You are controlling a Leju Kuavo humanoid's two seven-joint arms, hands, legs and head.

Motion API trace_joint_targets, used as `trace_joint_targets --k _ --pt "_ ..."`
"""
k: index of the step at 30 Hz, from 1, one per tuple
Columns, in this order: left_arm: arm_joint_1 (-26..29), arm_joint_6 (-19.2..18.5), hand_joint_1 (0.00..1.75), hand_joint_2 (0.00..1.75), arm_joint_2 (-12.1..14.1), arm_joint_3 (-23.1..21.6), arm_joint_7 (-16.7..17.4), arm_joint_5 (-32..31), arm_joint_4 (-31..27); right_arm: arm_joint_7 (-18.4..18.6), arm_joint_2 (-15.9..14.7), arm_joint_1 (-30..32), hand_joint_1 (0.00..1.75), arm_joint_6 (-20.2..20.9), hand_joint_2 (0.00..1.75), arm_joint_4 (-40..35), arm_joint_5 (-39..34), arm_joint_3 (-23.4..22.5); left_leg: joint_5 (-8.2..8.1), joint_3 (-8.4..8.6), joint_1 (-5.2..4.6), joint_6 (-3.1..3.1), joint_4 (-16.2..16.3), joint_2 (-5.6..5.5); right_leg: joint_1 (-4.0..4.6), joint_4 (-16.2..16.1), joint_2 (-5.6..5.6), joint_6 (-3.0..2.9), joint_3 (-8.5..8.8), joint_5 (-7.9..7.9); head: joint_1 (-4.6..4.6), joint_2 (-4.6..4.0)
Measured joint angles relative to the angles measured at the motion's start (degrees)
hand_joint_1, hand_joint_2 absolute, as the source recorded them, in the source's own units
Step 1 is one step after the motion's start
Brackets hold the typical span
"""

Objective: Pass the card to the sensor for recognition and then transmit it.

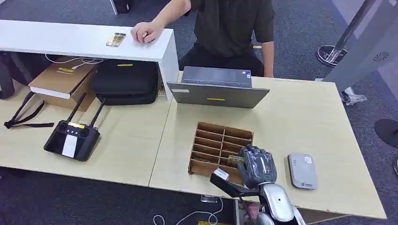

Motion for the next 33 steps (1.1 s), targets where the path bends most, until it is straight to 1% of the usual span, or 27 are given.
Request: trace_joint_targets --k 1,3,4,6,7,8,9,10,17,27,33 --pt "0.0 0.0 0.00 0.00 0.0 0.0 0.0 0.0 0.0 -0.1 0.0 0.0 1.03 0.0 1.75 0.0 0.0 0.0 0.00 0.00 0.00 0.00 0.0 0.00 0.00 0.0 0.00 0.00 0.00 0.00 -0.02 0.00" --pt "0.0 0.0 0.00 0.00 0.0 -0.1 0.0 0.1 0.0 -0.3 0.0 0.0 1.12 -0.1 1.75 0.0 0.0 0.0 0.00 0.00 0.00 0.00 0.0 0.00 0.00 0.0 0.00 0.00 0.00 0.00 0.00 0.00" --pt "0.0 0.0 0.00 0.00 0.0 -0.1 0.0 0.1 0.0 -0.3 0.0 0.0 1.24 -0.2 1.75 0.0 -0.2 0.0 0.00 0.00 0.00 0.00 0.0 0.00 0.00 0.0 0.00 0.00 0.00 0.00 0.00 0.00" --pt "0.0 0.0 0.00 0.00 0.0 -0.1 0.0 0.1 0.0 -0.4 0.0 0.0 1.33 -0.3 1.75 0.0 -0.2 -0.1 0.00 0.01 0.00 0.00 0.0 0.00 0.00 0.0 0.00 0.00 0.00 0.00 0.00 0.00" --pt "0.0 0.0 0.00 0.00 0.0 -0.2 0.0 0.1 0.0 -0.4 0.0 0.0 1.43 -0.5 1.75 0.0 -0.3 -0.1 0.00 0.01 0.00 0.00 0.0 0.00 0.00 0.0 0.00 0.00 0.00 0.00 -0.02 0.00" --pt "0.0 0.0 0.00 0.00 0.0 -0.2 0.0 0.1 0.0 -0.4 0.0 0.0 1.50 -0.6 1.75 0.0 -0.3 -0.1 0.00 0.01 0.00 0.00 0.0 0.00 0.00 0.0 0.00 0.00 0.00 0.00 0.00 0.00" --pt "0.0 0.0 0.00 0.00 0.0 -0.2 0.0 0.1 0.0 -0.4 0.0 0.0 1.69 -0.9 1.75 0.0 -0.4 -0.2 0.00 0.01 0.00 0.00 0.0 0.00 0.00 0.0 0.00 0.00 0.00 0.00 -0.02 0.00" --pt "0.0 0.0 0.00 0.00 0.0 -0.3 0.0 0.1 0.0 -0.4 0.0 0.0 1.75 -1.1 1.75 0.0 -0.4 -0.2 0.00 0.00 0.00 0.00 0.0 0.00 0.00 0.0 0.00 0.00 0.00 0.00 0.00 0.00" --pt "0.0 0.1 0.00 0.00 0.0 -0.6 0.0 0.3 0.0 -0.4 0.0 0.0 1.75 -2.0 1.75 -0.4 -0.7 -0.4 0.00 0.00 0.00 0.00 0.0 0.00 0.00 0.0 0.01 0.00 -0.01 0.00 -0.02 0.00" --pt "0.0 0.7 0.00 0.00 0.0 -0.6 -0.4 1.6 0.0 -0.4 0.5 0.4 1.73 -2.0 1.75 -0.9 -0.7 -0.6 0.00 0.00 0.00 0.00 0.0 0.00 0.00 0.0 0.00 0.00 0.00 0.00 0.00 0.00" --pt "0.1 0.9 0.00 0.00 0.0 -0.6 -0.5 1.9 0.0 -0.4 0.5 0.4 1.75 -2.2 1.75 -2.1 0.9 -1.0 0.00 0.00 0.00 0.00 0.0 0.00 0.00 0.0 0.00 0.00 0.00 0.00 0.00 0.00"
